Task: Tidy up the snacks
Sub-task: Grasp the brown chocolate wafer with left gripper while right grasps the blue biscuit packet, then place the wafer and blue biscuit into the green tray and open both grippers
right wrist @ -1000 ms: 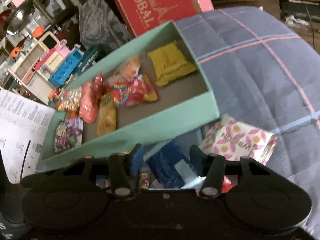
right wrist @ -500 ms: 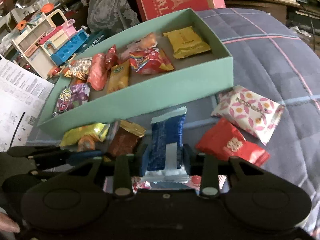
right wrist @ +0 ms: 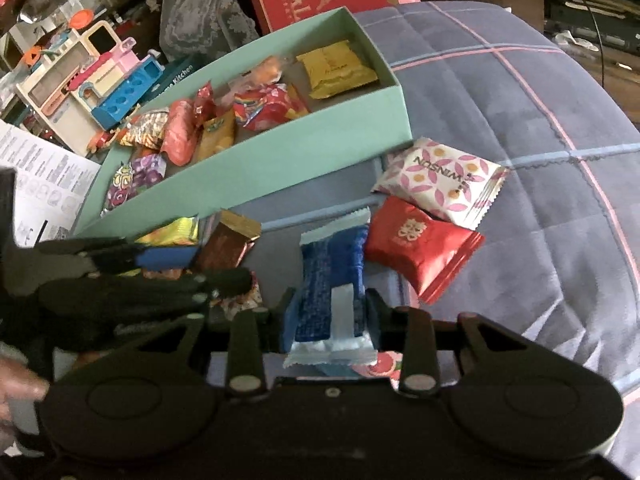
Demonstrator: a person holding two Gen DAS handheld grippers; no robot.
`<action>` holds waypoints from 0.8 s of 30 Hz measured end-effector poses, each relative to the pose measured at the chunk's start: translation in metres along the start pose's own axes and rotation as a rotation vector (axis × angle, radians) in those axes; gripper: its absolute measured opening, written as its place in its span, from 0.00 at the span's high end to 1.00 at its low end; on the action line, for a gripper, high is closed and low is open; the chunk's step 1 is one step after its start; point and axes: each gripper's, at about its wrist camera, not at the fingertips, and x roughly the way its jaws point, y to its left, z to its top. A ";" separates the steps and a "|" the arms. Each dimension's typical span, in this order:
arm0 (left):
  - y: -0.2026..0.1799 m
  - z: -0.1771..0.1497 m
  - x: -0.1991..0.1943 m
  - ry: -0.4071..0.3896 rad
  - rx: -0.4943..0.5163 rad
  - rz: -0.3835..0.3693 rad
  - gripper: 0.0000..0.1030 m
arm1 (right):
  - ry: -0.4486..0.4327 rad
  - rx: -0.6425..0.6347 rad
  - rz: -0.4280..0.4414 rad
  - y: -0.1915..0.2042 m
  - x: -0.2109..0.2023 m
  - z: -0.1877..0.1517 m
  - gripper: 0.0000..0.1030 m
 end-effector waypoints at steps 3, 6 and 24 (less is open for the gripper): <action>0.004 -0.001 -0.001 0.000 -0.001 -0.012 0.65 | -0.015 -0.016 -0.027 0.002 -0.003 0.001 0.63; 0.014 -0.008 -0.006 0.002 -0.041 -0.022 0.65 | -0.035 -0.035 -0.052 0.007 -0.003 0.004 0.55; 0.059 -0.044 -0.031 -0.019 -0.173 -0.076 0.62 | -0.013 -0.288 -0.146 0.057 0.026 0.002 0.57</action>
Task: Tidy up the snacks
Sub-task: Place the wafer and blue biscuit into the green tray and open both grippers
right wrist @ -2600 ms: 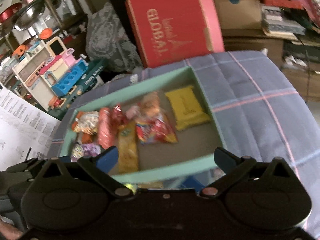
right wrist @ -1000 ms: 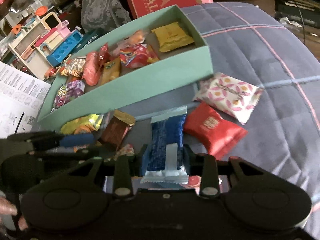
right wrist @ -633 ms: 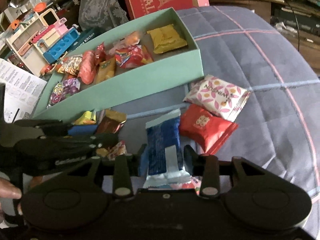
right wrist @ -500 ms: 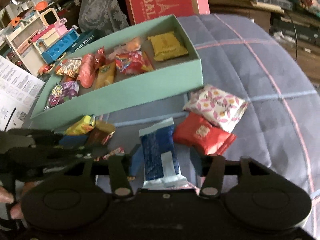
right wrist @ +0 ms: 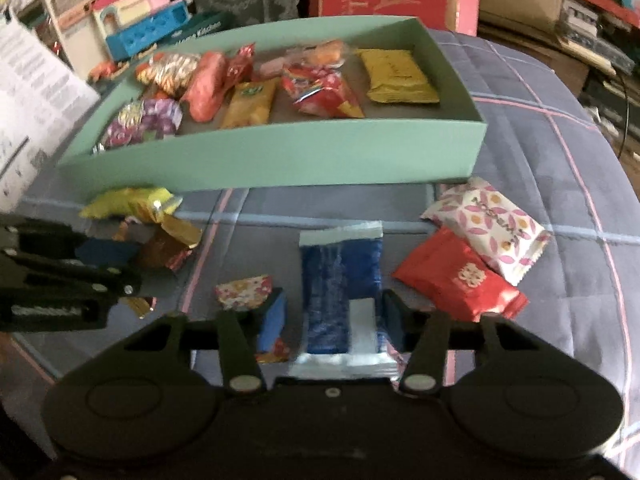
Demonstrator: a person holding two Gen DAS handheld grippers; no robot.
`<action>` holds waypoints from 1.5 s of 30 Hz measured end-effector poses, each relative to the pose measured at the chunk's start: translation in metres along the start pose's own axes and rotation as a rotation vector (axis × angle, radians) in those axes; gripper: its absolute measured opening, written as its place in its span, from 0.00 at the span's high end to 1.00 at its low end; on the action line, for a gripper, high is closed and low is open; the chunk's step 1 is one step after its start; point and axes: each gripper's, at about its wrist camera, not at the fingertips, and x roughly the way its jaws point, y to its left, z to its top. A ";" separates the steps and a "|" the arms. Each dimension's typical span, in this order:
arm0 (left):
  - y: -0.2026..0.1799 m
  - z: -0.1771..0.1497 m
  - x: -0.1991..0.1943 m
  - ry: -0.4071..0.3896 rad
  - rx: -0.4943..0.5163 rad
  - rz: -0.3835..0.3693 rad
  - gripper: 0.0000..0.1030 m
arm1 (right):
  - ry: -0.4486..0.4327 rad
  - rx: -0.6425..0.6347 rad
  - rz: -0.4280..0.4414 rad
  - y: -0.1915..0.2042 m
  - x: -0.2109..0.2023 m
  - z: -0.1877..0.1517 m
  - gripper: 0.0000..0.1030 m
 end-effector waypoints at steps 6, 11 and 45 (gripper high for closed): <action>-0.011 -0.004 0.000 -0.020 0.044 0.041 0.64 | -0.004 0.020 -0.008 -0.001 -0.005 0.000 0.65; -0.006 -0.006 -0.006 -0.013 -0.009 0.024 0.65 | -0.020 0.084 0.026 -0.010 -0.019 -0.002 0.65; -0.042 0.141 0.014 -0.125 0.017 0.027 0.65 | -0.194 0.345 0.150 -0.104 -0.012 0.121 0.65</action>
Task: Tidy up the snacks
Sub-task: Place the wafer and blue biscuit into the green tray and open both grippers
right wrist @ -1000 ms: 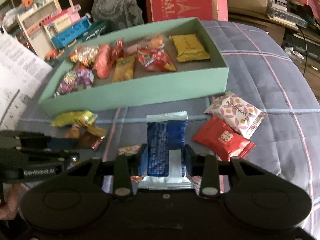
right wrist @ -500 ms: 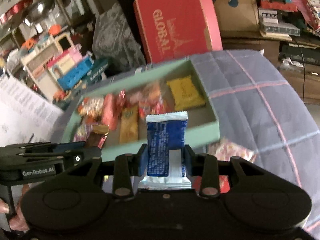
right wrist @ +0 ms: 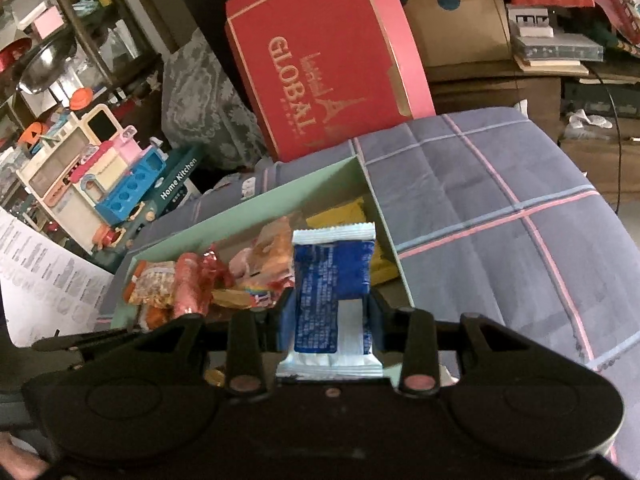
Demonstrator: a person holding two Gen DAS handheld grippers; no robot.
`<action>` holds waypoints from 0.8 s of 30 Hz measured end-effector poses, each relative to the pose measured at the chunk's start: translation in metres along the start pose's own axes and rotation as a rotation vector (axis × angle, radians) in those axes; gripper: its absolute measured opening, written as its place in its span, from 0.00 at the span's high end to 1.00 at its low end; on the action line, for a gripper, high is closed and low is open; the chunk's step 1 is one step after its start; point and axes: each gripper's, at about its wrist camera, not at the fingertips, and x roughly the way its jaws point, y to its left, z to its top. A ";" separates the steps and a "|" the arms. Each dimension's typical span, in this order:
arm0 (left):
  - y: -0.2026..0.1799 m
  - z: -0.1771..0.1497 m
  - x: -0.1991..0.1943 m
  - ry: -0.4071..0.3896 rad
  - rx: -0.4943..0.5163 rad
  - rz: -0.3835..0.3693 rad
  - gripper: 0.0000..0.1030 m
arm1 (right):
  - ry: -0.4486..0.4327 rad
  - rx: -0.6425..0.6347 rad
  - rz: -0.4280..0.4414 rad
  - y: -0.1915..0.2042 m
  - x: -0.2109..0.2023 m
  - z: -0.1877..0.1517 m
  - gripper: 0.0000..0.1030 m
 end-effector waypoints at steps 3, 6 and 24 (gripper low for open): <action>-0.001 0.000 0.009 0.012 0.007 0.001 0.65 | 0.011 0.000 -0.001 0.000 0.009 -0.001 0.65; 0.000 0.001 0.014 0.020 0.007 0.003 0.65 | 0.017 -0.006 -0.005 0.001 0.014 -0.001 0.64; 0.010 -0.013 -0.010 -0.002 -0.044 0.097 0.00 | -0.072 0.020 0.013 0.009 -0.026 -0.008 0.00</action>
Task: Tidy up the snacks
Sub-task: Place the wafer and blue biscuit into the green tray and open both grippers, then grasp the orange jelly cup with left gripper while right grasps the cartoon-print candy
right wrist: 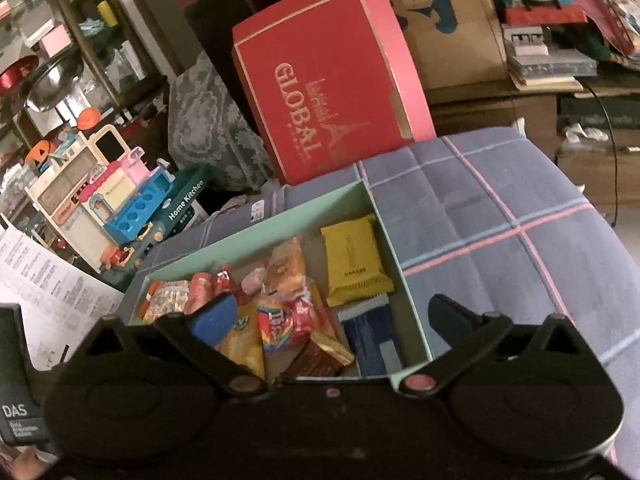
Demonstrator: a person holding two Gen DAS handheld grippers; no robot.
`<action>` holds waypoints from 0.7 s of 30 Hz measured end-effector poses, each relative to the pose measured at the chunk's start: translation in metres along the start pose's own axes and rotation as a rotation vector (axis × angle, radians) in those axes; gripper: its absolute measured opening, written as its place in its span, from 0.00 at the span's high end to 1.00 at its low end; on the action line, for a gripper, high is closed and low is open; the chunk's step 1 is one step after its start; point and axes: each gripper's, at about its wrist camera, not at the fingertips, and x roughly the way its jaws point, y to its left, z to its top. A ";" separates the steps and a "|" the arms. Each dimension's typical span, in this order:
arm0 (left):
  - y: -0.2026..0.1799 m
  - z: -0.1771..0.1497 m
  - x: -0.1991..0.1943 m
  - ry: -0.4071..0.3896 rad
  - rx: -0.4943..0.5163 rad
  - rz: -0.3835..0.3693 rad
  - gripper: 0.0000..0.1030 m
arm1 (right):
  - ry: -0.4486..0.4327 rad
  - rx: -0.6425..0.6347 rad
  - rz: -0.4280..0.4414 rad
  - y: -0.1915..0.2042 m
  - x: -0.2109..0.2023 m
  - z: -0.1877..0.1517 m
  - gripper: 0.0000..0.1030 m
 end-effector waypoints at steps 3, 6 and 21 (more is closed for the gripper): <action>-0.001 -0.008 -0.008 0.003 0.009 0.002 0.00 | 0.009 0.011 -0.002 -0.001 -0.007 -0.006 0.00; -0.002 -0.017 -0.018 0.003 0.021 0.006 0.00 | 0.015 0.015 0.000 -0.001 -0.017 -0.014 0.00; 0.043 -0.091 -0.060 0.052 -0.053 0.045 0.00 | 0.124 0.033 -0.027 0.003 -0.046 -0.085 0.00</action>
